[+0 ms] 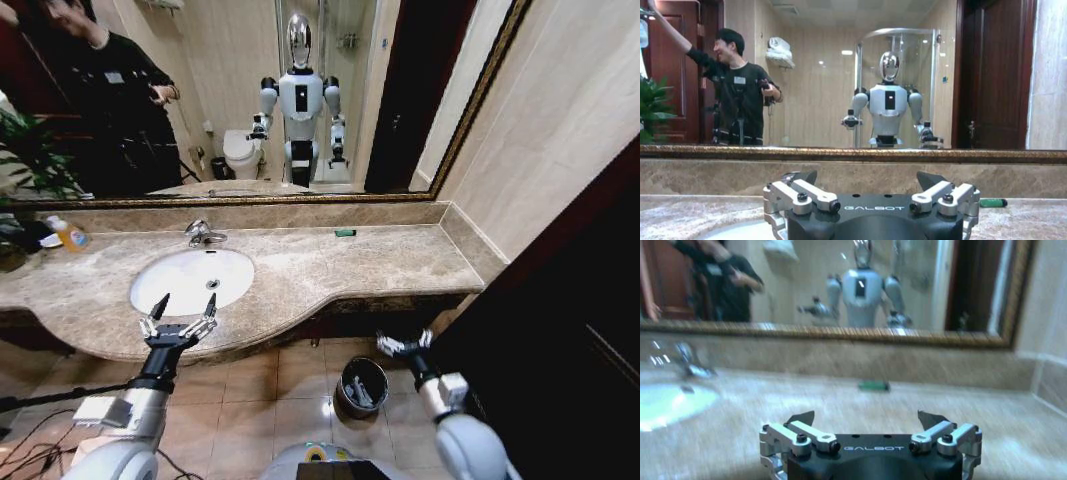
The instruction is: Pick up the trash from the sink and place it in the trash bin.
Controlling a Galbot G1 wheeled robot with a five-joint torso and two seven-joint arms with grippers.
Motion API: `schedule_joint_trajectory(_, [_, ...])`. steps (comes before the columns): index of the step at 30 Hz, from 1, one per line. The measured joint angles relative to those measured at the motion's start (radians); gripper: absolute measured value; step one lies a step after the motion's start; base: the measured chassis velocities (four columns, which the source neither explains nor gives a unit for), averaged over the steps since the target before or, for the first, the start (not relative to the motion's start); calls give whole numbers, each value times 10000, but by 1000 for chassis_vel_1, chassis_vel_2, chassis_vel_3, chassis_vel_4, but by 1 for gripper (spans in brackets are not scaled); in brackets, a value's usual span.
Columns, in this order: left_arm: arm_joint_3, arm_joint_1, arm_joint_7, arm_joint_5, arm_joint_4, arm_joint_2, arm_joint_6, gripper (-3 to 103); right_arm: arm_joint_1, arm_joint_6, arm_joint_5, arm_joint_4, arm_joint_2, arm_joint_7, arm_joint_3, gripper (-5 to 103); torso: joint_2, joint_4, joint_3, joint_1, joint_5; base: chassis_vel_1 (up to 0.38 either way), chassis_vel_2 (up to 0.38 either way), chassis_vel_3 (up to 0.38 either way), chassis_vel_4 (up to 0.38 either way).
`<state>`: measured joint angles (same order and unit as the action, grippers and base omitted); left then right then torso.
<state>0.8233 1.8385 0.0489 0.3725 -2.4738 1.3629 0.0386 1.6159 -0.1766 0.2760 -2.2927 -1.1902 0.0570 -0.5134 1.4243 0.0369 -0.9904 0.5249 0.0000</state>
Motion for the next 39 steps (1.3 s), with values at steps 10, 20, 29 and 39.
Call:
schedule_joint_trajectory(10, [0,0,1,0,0,-1,1,100,-2131,-840,1427,809,1343,77,189,100,0,-1,0,2,1,0,0,0,0])
schedule_joint_trajectory(20, [0,0,1,0,0,-1,0,100,-3912,-969,2154,2029,1847,-524,485,100,-1,-1,-1,2,1,0,0,0,0])
schedule_joint_trajectory(29, [0,0,1,0,0,-1,1,100,-5887,-1117,2550,3731,2019,-2316,922,100,-3,-1,-1,3,0,0,0,0,0])
schedule_joint_trajectory(39, [0,0,0,0,0,0,0,100,-7829,-1052,2510,5863,2064,-3281,1884,100,-3,-2,0,2,1,0,0,0,0])
